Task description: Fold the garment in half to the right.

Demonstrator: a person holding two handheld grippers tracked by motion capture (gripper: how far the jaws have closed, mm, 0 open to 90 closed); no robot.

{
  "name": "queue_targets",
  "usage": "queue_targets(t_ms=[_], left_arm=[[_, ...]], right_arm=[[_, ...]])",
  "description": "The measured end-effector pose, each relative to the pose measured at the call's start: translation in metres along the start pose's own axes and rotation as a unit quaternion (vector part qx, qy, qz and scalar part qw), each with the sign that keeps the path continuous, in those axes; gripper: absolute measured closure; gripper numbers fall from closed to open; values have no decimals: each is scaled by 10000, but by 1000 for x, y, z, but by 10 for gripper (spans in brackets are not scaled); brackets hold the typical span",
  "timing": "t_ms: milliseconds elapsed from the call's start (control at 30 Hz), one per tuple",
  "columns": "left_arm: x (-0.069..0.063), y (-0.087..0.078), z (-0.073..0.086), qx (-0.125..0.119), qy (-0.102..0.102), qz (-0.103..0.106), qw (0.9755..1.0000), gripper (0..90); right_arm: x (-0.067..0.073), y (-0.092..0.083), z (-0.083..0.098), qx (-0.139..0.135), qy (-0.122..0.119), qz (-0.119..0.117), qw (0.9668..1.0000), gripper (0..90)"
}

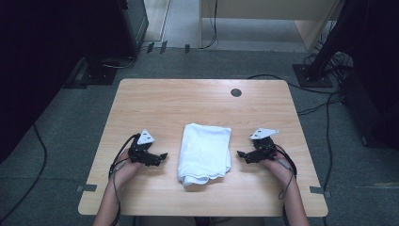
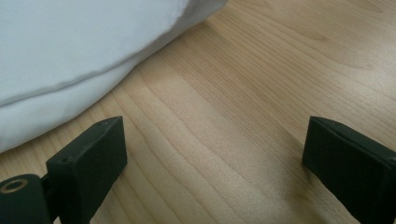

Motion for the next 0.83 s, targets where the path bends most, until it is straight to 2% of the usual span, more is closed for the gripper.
queue_targets(t_ms=[200,300,567,633,700,833], left_arm=[[3,-1,1,-35,30,26,10000,65],[5,-2,2,-52,-24,-21,10000,65],[5,-2,1,-53,-28,-26,10000,64],[6,-1,0,-86,-134,-135,9998,64],[7,-1,0,-108,-194,-146,9996,64],[6,-2,1,-74,-126,-141,9998,64]], right_arm=[[-5,1,1,29,22,53,10000,42],[-7,2,0,38,77,106,9999,41],[-7,2,0,46,73,113,9999,37],[-7,2,0,51,69,115,9999,35],[-7,2,0,52,68,113,9999,35],[-6,2,0,64,55,89,9999,26]])
Point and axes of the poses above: each handheld gripper's, and its own axes: y roughly forward along the jaws, z roughly out of its underside, x roughly to its left, the point moved 6 cm from there along y, roughly forward along the jaws, and after that the axes turned 12 degrees about z, right-handed, at the moved point
